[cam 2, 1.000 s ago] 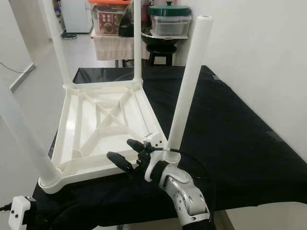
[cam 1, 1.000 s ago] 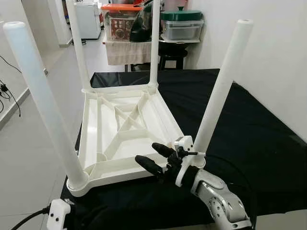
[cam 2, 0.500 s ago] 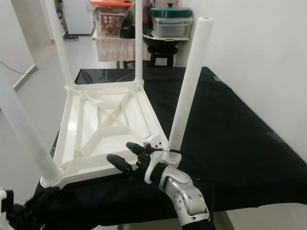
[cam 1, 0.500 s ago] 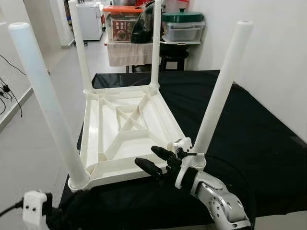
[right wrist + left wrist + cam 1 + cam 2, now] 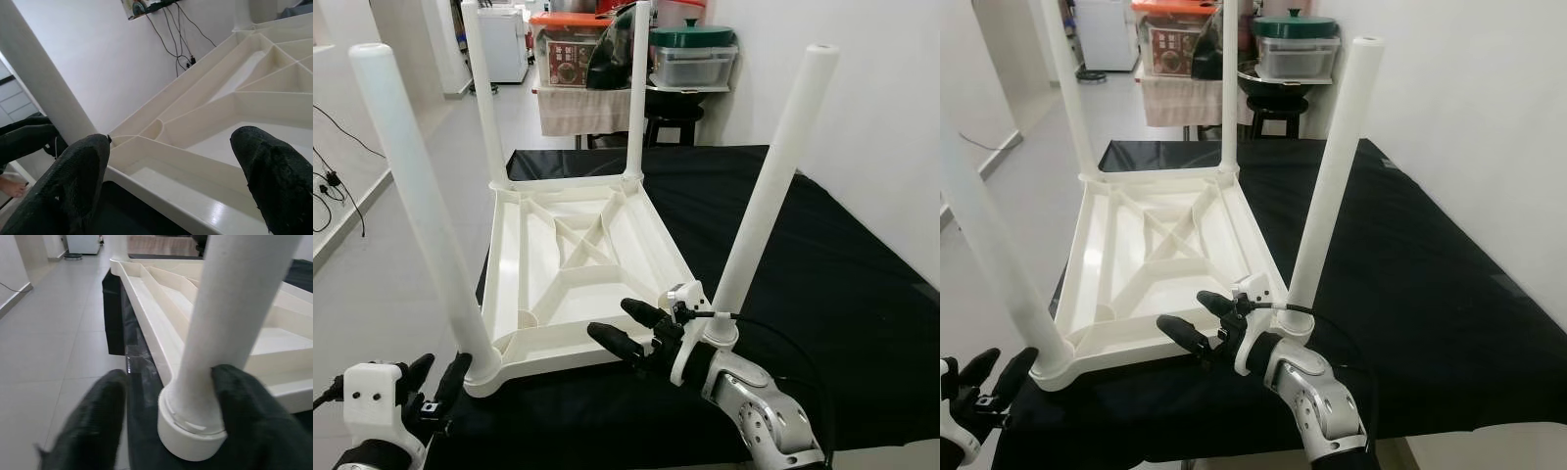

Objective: Building children table

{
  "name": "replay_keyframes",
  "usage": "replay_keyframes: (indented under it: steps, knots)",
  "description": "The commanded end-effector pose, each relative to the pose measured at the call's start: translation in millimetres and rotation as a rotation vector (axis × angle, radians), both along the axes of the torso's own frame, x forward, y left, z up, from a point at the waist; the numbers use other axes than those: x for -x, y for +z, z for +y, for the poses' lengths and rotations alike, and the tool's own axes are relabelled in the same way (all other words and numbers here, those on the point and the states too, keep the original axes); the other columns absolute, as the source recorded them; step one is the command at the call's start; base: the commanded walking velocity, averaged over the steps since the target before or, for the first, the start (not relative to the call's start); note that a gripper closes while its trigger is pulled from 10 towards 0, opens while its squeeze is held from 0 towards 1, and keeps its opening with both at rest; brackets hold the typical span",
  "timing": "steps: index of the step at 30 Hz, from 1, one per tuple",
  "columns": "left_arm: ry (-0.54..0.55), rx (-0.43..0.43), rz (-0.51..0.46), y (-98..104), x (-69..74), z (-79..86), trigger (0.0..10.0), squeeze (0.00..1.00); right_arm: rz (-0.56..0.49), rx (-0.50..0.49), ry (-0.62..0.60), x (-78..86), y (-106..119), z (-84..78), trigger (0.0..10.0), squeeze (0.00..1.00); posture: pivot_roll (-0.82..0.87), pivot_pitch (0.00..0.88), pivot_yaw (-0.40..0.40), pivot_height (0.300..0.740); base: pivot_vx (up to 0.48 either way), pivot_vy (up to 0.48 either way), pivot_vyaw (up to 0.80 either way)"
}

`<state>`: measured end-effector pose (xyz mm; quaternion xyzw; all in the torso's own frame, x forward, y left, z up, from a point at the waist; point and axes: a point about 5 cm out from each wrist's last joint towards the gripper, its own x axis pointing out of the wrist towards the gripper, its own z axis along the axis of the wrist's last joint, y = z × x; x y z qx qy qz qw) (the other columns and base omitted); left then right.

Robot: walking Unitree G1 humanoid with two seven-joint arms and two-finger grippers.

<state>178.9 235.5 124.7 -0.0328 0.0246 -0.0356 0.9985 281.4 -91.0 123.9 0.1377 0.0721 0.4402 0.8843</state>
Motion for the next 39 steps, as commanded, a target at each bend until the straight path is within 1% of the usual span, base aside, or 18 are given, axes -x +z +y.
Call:
replay_keyframes:
  steps: [1, 4, 5, 6, 12, 17, 19, 20, 21, 25, 26, 27, 29, 30, 35, 39]
  knots:
    - [-0.13, 0.023, -0.011, 2.4, -7.1, -17.2, 10.0, 1.0, 0.008, -0.006, 0.012, -0.9, 1.0, 1.9, 10.0, 0.0, 0.11, 0.0, -0.035, 0.74, 0.0, 0.0, 0.0]
    - [-0.236, 0.046, 0.028, -2.5, -5.5, -31.8, 10.0, 1.0, 0.007, -0.004, 0.014, -0.7, 0.8, 2.2, 10.0, 0.0, 0.1, 0.0, -0.033, 0.74, 0.0, 0.0, 0.0]
    - [-0.236, 0.046, 0.028, -2.5, -5.5, -31.8, 10.0, 1.0, 0.007, -0.004, 0.014, -0.7, 0.8, 2.2, 10.0, 0.0, 0.1, 0.0, -0.033, 0.74, 0.0, 0.0, 0.0]
    - [-0.303, 0.058, 0.056, -6.6, -1.3, -40.9, 10.0, 1.0, 0.007, -0.003, 0.014, -0.8, 0.6, 2.0, 10.0, 0.0, 0.1, 0.0, -0.031, 0.74, 0.0, 0.0, 0.0]
    - [-0.329, 0.069, 0.07, -9.6, 1.5, -45.0, 10.0, 1.0, 0.007, 0.0, 0.016, -0.3, 0.6, 1.3, 10.0, 0.0, 0.09, 0.0, -0.033, 0.74, 0.0, 0.0, 0.0]
    - [-0.286, 0.044, 0.047, -7.3, -4.0, -38.7, 10.0, 1.0, 0.009, 0.001, 0.02, 0.2, 0.2, 1.4, 10.0, 0.0, 0.09, 0.0, -0.03, 0.74, 0.0, 0.0, 0.0]
    - [-0.248, 0.031, 0.015, -3.1, -11.9, -34.5, 10.0, 1.0, 0.009, 0.002, 0.022, 0.3, -0.1, 1.8, 10.0, 0.0, 0.09, 0.0, -0.032, 0.74, 0.0, 0.0, 0.0]
    - [-0.248, 0.031, 0.015, -3.1, -11.9, -34.5, 10.0, 1.0, 0.009, 0.002, 0.022, 0.3, -0.1, 1.8, 10.0, 0.0, 0.09, 0.0, -0.032, 0.74, 0.0, 0.0, 0.0]
    - [-0.232, 0.026, -0.006, -0.6, -19.0, -33.8, 10.0, 1.0, 0.005, 0.004, 0.023, 0.3, 0.0, 2.2, 10.0, 0.0, 0.08, 0.0, -0.032, 0.74, 0.0, 0.0, 0.0]
    - [-0.233, 0.023, -0.016, -0.3, -23.9, -35.2, 10.0, 1.0, 0.003, 0.004, 0.024, 0.3, 0.0, 2.5, 10.0, 0.0, 0.08, 0.0, -0.033, 0.74, 0.0, 0.0, 0.0]
    - [-0.25, 0.027, -0.014, -1.5, -26.7, -38.0, 10.0, 1.0, 0.002, 0.005, 0.025, 0.3, -0.2, 2.6, 10.0, 0.0, 0.08, 0.0, -0.034, 0.74, 0.0, 0.0, 0.0]
    - [-0.268, 0.021, -0.013, -2.9, -29.8, -41.5, 10.0, 0.55, 0.001, 0.005, 0.027, 0.4, -0.2, 2.8, 10.0, 0.0, 0.08, 0.0, -0.036, 0.74, 0.0, 0.0, 0.0]
    - [-0.281, 0.016, -0.012, -3.8, -31.9, -43.9, 10.0, 0.55, 0.001, 0.006, 0.028, 0.4, -0.3, 2.9, 10.0, 0.0, 0.08, 0.0, -0.036, 0.74, 0.0, 0.0, 0.0]
    - [-0.285, 0.016, -0.011, -4.7, -34.2, -45.6, 10.0, 0.0, 0.0, 0.007, 0.031, 0.5, -0.3, 3.0, 10.0, 0.0, 0.08, 0.0, -0.036, 0.74, 0.0, 0.0, 0.0]
    - [-0.274, 0.009, -0.013, -8.4, -40.7, -47.7, 10.0, 0.0, -0.003, 0.011, 0.036, 1.6, -0.7, 2.9, 10.0, 0.0, 0.07, 0.0, -0.037, 0.74, 0.0, 0.0, 0.0]
    - [-0.222, -0.013, -0.022, -11.3, -48.0, -43.4, 10.0, 0.0, -0.014, 0.02, 0.039, 2.5, -0.1, 2.4, 10.0, 0.0, 0.07, 0.0, -0.038, 0.74, 0.0, 0.0, 0.0]
